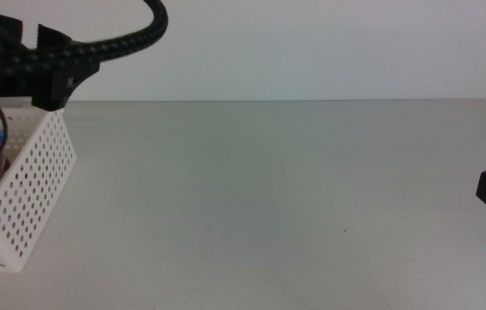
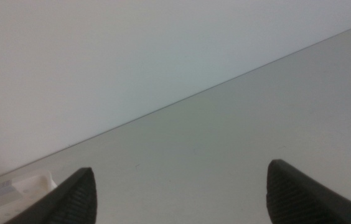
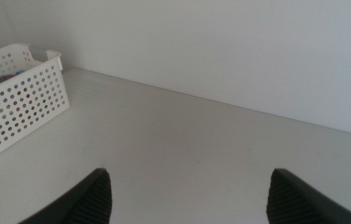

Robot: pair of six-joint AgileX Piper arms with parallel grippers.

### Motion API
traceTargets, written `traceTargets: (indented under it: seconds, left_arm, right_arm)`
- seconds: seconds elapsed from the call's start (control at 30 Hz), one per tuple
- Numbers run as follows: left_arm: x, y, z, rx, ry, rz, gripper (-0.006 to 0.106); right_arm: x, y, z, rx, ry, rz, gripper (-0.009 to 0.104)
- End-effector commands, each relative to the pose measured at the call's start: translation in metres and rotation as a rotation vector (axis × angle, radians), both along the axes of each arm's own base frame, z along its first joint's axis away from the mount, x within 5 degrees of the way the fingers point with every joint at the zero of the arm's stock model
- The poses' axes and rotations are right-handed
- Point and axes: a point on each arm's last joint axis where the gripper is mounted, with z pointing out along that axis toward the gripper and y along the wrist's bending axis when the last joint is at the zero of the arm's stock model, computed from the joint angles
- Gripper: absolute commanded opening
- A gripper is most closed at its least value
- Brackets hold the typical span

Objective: Use arms to grab the bottles and put them into the dustbin to the left of the table.

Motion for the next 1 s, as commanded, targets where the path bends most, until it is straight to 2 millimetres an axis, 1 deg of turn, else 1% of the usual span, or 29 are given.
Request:
traceTargets:
  seconds: [0.0, 0.13, 0.2, 0.27, 0.33, 0.4, 0.43, 0.5, 0.6, 0.77, 0.83, 0.87, 0.97]
  left_arm:
    - [-0.008, 0.002, 0.021, -0.054, -0.119, -0.006, 0.094]
    - [-0.02, 0.006, 0.03, -0.081, -0.165, -0.009, 0.094]
    - [-0.027, 0.01, 0.032, -0.094, -0.2, -0.006, 0.094]
    - [-0.031, 0.015, 0.028, -0.125, -0.257, 0.011, 0.094]
    - [-0.037, 0.022, 0.019, -0.203, -0.335, 0.045, 0.094]
    - [-0.042, 0.031, 0.002, -0.318, -0.393, 0.1, 0.094]
    - [-0.046, 0.036, -0.006, -0.361, -0.414, 0.126, 0.094]
    - [-0.061, 0.046, -0.025, -0.427, -0.468, 0.182, 0.094]
    - [-0.082, 0.055, -0.059, -0.407, -0.483, 0.221, 0.094]
    - [-0.111, 0.061, -0.11, -0.36, -0.493, 0.236, 0.094]
    - [-0.119, 0.063, -0.131, -0.359, -0.492, 0.252, 0.094]
    - [-0.123, 0.064, -0.141, -0.357, -0.501, 0.265, 0.094]
    - [-0.132, 0.068, -0.164, -0.346, -0.535, 0.325, 0.094]
  right_arm:
    - [0.0, 0.0, 0.016, 0.033, -0.1, -0.004, 0.064]
    - [0.002, -0.004, 0.02, 0.031, -0.14, -0.04, 0.064]
    - [0.005, -0.011, 0.022, 0.022, -0.177, -0.108, 0.064]
    - [0.007, -0.021, 0.025, 0.06, -0.192, -0.207, 0.064]
    - [0.007, -0.031, 0.026, 0.136, -0.178, -0.309, 0.064]
    - [0.005, -0.039, 0.026, 0.208, -0.178, -0.39, 0.064]
    - [0.003, -0.043, 0.023, 0.242, -0.188, -0.429, 0.064]
    - [0.0, -0.048, 0.013, 0.261, -0.207, -0.486, 0.064]
    - [-0.008, -0.051, -0.016, 0.224, -0.204, -0.519, 0.064]
    - [-0.02, -0.051, -0.085, 0.166, -0.126, -0.528, 0.064]
    - [-0.026, -0.051, -0.11, 0.151, -0.113, -0.53, 0.064]
    - [-0.029, -0.051, -0.121, 0.139, -0.113, -0.53, 0.064]
    - [-0.034, -0.051, -0.143, 0.097, -0.134, -0.529, 0.064]
